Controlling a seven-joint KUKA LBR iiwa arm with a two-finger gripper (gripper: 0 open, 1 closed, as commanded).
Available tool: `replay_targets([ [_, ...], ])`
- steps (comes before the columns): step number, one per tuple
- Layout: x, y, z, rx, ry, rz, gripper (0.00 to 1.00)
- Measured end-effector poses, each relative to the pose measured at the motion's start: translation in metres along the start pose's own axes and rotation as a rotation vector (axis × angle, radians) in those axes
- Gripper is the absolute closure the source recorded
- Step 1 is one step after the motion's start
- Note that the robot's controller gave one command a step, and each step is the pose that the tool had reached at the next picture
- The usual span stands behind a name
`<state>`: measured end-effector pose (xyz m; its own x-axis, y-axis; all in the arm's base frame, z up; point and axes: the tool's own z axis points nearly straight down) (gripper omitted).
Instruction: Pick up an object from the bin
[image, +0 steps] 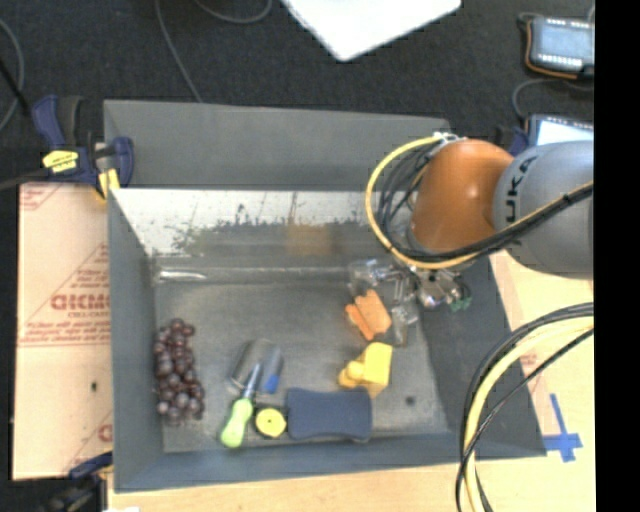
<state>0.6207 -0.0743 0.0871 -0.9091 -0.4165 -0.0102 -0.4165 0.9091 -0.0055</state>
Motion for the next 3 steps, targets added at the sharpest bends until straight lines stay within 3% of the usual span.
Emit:
replay_targets([
  [1,-0.0009,0.0005,0.0144,0.008,-0.005,-0.206,1.00],
  [3,-0.0010,0.0004,0.0138,0.008,-0.006,-0.206,1.00],
])
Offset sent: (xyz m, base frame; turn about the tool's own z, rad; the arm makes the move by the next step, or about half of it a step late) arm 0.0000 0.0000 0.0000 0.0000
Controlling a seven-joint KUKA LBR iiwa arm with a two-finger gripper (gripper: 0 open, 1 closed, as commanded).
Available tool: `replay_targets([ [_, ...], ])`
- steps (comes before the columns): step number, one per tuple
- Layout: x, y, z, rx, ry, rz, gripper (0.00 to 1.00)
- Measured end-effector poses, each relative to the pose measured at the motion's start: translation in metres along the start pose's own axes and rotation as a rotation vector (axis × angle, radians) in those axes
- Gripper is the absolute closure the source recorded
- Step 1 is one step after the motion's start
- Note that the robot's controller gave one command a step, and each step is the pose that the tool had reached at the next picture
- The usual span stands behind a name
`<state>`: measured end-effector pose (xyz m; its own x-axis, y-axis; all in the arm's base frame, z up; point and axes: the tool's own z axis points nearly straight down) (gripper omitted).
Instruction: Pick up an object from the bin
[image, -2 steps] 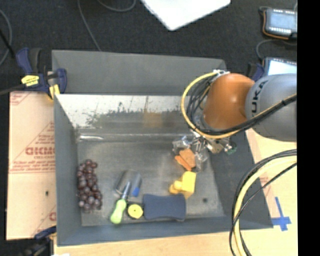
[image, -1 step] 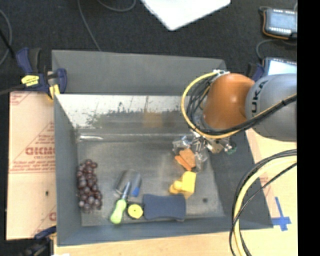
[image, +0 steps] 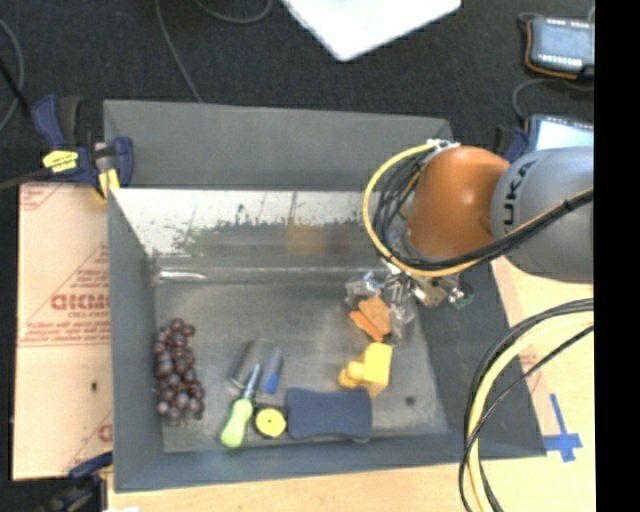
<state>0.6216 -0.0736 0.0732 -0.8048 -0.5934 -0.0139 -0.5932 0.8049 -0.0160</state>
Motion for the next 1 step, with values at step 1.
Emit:
replay_targets([
  [1,0.0002,0.0000,-0.0036,0.001,-0.001,0.000,1.00],
])
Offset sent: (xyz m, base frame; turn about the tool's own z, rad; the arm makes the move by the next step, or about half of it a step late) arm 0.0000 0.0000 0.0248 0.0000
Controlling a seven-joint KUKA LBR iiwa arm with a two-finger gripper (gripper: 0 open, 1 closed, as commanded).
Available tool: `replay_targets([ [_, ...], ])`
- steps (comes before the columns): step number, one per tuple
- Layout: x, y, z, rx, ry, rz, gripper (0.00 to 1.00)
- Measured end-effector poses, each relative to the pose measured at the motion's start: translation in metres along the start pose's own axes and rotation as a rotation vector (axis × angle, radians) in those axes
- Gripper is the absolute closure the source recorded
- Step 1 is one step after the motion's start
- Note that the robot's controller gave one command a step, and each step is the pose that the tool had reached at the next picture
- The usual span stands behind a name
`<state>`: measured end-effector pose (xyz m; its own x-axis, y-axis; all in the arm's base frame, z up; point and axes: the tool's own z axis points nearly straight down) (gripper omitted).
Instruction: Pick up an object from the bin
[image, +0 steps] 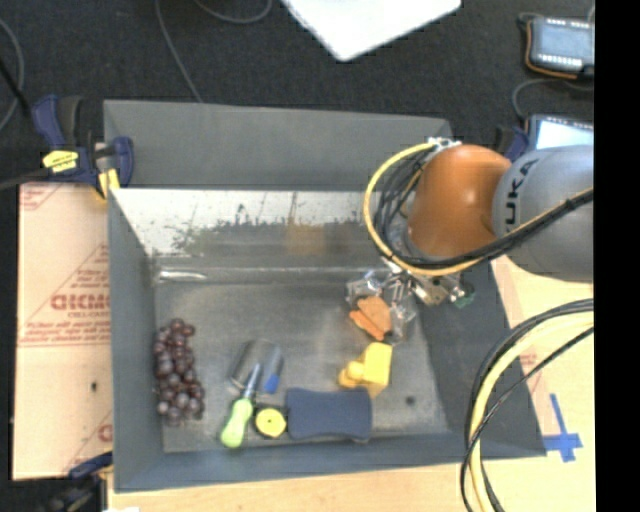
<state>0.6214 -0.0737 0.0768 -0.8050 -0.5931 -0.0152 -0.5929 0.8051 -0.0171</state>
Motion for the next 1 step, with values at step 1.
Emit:
replay_targets([
  [1,0.0000,-0.0001,-0.0060,0.000,0.000,0.000,1.00],
])
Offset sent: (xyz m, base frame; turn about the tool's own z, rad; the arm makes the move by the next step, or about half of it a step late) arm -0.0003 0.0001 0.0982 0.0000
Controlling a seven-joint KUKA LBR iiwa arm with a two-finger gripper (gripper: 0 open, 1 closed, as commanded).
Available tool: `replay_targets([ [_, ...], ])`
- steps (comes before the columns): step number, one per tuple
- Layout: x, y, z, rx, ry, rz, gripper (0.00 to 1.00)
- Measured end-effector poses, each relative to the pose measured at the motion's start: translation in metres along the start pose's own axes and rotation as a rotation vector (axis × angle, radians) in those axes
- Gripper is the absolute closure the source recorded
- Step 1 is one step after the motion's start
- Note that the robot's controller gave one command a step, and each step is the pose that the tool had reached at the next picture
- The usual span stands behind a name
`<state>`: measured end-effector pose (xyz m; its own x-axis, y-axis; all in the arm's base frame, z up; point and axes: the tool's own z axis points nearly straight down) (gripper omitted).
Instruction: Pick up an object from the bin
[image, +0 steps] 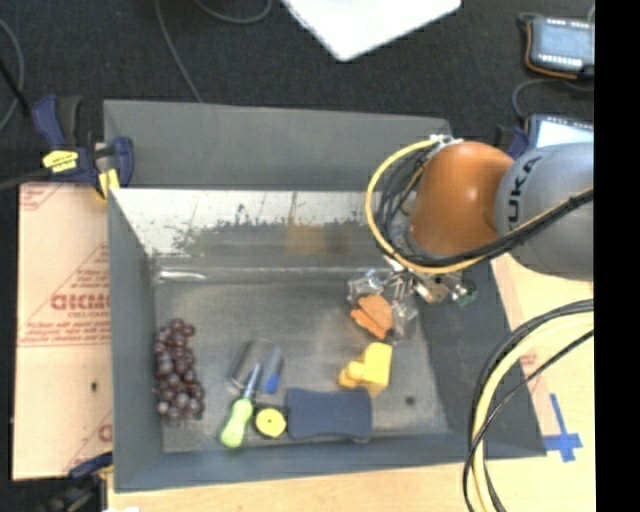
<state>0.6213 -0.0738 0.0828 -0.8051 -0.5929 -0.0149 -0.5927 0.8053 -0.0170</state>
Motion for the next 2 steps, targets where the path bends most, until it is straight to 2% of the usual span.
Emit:
replay_targets([
  [2,0.001,0.001,-0.034,-0.005,0.005,0.002,1.00],
])
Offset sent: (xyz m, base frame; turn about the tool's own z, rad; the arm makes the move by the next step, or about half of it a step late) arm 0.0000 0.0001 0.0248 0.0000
